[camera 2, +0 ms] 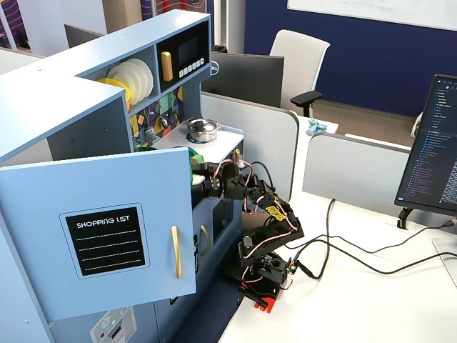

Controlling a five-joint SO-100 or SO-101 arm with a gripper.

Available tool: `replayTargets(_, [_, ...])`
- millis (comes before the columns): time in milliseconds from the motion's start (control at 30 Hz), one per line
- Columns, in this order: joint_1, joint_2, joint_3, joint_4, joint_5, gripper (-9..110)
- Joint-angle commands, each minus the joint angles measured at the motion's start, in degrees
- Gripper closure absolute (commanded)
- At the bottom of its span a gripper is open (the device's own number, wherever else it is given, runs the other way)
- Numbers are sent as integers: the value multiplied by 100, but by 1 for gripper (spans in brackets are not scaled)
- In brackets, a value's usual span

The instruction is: Pick up the green pineapple from the left cabinet and place it in the green recipient

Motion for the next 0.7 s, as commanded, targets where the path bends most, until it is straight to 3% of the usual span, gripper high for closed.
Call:
replayTargets(0, [1433,-404,-448,-246,580,101])
replayTargets(100, [2241,-940,-431,-659,1178,101])
replayTargets(267, [2804,-2092,-510,-1380,1274,101])
replayTargets(667, [3015,-5027,-2364,-2382,1187,101])
